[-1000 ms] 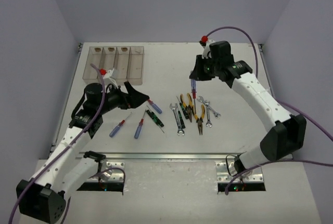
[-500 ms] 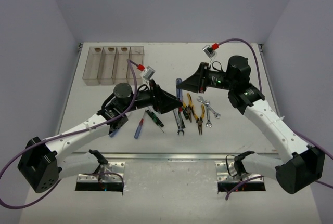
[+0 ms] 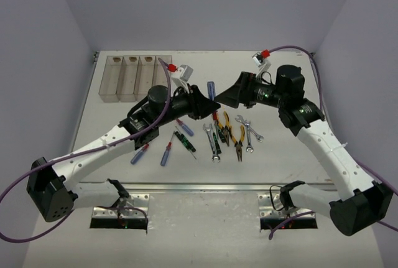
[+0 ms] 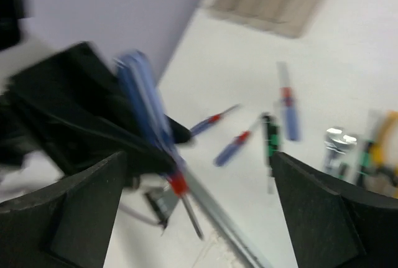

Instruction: Sort the tools into containers

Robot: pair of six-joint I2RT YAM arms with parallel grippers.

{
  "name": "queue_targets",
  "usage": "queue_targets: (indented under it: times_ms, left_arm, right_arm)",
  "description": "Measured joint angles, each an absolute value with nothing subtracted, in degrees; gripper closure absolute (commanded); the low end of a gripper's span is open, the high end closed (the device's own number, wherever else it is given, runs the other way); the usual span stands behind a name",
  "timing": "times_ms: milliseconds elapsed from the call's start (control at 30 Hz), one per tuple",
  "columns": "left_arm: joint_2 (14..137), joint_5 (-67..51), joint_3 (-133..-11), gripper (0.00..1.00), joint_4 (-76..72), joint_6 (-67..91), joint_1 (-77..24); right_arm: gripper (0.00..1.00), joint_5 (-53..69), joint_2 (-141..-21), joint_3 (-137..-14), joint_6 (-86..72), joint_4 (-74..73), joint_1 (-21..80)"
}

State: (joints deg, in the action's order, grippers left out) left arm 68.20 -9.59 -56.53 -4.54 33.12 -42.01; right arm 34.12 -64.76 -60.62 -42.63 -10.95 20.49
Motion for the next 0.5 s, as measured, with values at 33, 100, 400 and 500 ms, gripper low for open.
queue_targets:
  times_ms: [33, 100, 400, 500]
  left_arm:
    - [69.10, -4.89, -59.71, 1.00, 0.26, 32.75, -41.01]
    - [73.05, 1.95, -66.91, 1.00, 7.12, 32.48, -36.30]
    - [111.53, 31.28, -111.08, 1.00, 25.51, 13.74, -15.00]
    - [121.59, 36.32, -118.92, 1.00, 22.97, 5.50, -10.49]
  right_arm:
    - [0.01, 29.71, -64.38, -61.75, -41.33, -14.61, 19.29]
    - [0.01, 18.93, -60.88, -61.33, -39.25, -20.32, 15.71]
    - [0.01, -1.00, -46.81, -51.69, -31.40, -30.97, 10.76]
    - [0.01, -1.64, -46.96, -47.88, -29.81, -32.72, 10.76]
